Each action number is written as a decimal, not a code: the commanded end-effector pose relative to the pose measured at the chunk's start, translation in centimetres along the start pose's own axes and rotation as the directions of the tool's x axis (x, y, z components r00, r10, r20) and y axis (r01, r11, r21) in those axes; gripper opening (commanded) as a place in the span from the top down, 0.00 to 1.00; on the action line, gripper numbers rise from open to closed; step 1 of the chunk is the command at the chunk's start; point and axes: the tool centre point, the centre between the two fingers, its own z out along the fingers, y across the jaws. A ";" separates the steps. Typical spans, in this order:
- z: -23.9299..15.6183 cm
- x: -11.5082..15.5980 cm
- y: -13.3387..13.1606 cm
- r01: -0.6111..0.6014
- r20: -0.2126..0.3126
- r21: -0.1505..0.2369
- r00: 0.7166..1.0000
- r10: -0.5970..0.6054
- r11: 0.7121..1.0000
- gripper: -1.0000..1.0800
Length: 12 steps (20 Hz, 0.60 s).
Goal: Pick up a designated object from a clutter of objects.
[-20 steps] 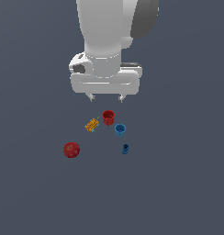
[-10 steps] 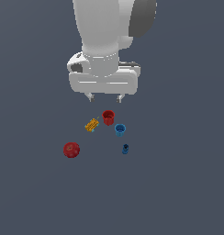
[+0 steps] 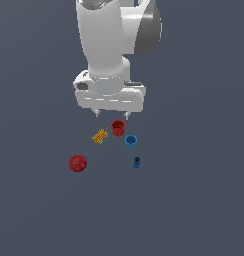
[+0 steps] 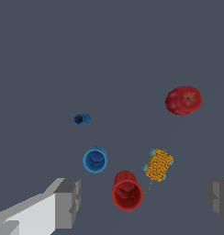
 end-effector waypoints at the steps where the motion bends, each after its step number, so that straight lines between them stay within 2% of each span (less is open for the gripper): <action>1: 1.6 -0.2 0.6 -0.028 0.001 0.000 1.000 0.028 1.000 0.04; 12: 11.1 -3.2 4.5 -0.207 0.002 -0.005 0.978 0.207 0.978 0.04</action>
